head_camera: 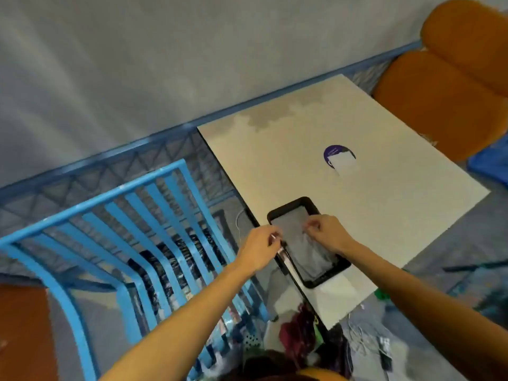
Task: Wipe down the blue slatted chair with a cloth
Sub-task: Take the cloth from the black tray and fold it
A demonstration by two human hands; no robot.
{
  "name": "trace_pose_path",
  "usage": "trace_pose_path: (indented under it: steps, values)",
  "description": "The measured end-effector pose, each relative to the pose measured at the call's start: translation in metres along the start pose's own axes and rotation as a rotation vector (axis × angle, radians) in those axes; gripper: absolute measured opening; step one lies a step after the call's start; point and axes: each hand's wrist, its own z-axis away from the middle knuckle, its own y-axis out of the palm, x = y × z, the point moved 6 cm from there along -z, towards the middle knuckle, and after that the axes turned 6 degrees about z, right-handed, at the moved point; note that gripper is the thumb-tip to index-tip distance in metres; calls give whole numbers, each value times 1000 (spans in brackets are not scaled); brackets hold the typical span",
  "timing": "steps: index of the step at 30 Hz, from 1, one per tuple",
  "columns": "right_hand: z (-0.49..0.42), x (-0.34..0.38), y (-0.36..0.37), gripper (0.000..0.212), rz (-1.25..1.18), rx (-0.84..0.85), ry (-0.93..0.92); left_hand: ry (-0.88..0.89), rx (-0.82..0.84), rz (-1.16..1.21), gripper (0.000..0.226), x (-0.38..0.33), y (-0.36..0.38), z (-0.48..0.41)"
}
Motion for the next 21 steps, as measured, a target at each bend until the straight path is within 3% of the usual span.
trace_pose_path:
  steps: [5,9,15,21]
  values:
    - [-22,-18,22,25,151,112,-121,-12,129,-134,16,-11,34,-24]
    - [-46,-23,33,26,139,72,-183,23,153,-239,21,-6,39,-34]
    - [-80,-21,60,47,282,197,-187,-4,166,-317,30,10,38,-48]
    - [-84,-28,64,25,459,165,-230,-57,138,-210,27,21,43,-56]
